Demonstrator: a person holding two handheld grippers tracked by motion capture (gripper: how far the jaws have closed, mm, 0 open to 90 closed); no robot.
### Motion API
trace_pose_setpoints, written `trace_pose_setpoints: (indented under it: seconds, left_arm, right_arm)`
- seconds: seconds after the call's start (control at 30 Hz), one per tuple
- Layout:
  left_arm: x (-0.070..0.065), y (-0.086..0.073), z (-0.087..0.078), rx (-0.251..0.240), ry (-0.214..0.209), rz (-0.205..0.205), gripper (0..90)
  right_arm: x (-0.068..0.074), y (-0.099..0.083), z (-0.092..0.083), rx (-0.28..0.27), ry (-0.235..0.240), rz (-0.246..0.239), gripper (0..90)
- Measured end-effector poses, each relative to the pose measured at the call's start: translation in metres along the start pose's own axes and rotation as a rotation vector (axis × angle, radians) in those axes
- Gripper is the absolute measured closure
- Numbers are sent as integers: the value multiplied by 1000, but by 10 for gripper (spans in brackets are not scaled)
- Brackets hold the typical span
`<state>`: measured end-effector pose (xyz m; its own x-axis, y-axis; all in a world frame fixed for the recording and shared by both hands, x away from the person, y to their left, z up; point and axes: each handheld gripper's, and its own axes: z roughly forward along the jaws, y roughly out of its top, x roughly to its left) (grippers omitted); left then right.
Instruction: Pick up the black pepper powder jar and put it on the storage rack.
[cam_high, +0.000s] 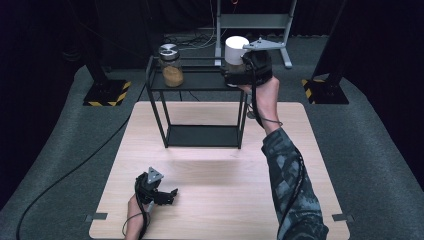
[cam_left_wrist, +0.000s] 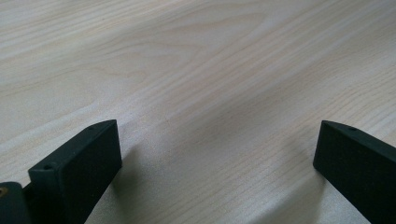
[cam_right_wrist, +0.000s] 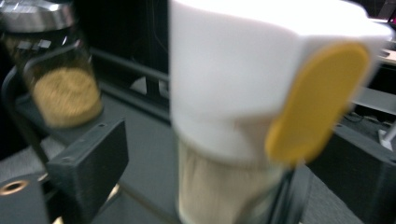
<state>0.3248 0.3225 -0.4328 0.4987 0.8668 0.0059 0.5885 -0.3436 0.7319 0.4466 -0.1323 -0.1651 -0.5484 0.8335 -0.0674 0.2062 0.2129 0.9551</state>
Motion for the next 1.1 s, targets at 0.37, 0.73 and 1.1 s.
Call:
trace_pose_setpoints:
  seconds: [0.37, 0.73, 1.1]
  left_arm:
    - [-1, 0, 0, -1, 2, -1, 3]
    - [0, 0, 0, -1, 3, -3, 3]
    - [-1, 0, 0, -1, 5, -5, 3]
  right_arm:
    - [4, -6, -44, 270, 66, -125, 0]
    - [28, -125, -61, 522, 102, -189, 0]
    - [25, -251, -79, 589, -45, 19, 0]
